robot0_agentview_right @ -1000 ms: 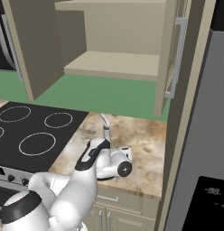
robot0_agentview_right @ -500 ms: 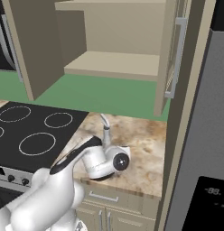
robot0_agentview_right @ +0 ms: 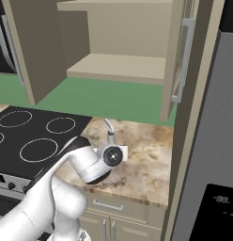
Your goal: Move the cutting board and knife to the sink. Then move spray from the cabinet to the counter.
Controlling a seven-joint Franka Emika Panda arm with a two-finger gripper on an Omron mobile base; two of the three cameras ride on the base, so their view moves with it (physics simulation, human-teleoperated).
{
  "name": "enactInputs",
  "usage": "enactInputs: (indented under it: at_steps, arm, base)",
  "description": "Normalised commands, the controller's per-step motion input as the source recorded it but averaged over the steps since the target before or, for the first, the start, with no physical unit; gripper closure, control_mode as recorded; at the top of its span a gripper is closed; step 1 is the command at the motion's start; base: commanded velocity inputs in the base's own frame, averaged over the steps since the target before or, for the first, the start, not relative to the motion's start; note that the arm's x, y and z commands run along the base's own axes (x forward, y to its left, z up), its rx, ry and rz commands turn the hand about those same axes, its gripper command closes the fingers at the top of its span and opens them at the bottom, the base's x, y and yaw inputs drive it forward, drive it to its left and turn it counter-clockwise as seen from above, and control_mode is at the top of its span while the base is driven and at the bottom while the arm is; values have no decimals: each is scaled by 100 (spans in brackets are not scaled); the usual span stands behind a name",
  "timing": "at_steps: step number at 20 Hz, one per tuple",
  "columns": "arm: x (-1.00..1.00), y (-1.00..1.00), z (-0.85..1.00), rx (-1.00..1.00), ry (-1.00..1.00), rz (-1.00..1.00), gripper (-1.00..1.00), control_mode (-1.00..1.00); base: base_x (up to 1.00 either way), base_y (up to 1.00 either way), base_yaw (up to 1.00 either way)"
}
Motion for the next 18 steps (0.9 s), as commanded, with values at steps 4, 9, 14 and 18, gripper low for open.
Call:
enactInputs:
  at_steps: [4, 9, 14, 18]
  arm:
    - [-34, 14, 55, 0, 4, -4, -100, -100]
    - [-38, 10, 52, -3, 3, -1, -100, -100]
    - [-40, 6, 51, -6, 2, 0, -100, -100]
    - [-39, 10, 48, -5, 7, -1, -100, -100]
  base:
    - [0, 0, 0]
    - [0, 0, 0]
    - [0, 0, 0]
    - [0, 0, 0]
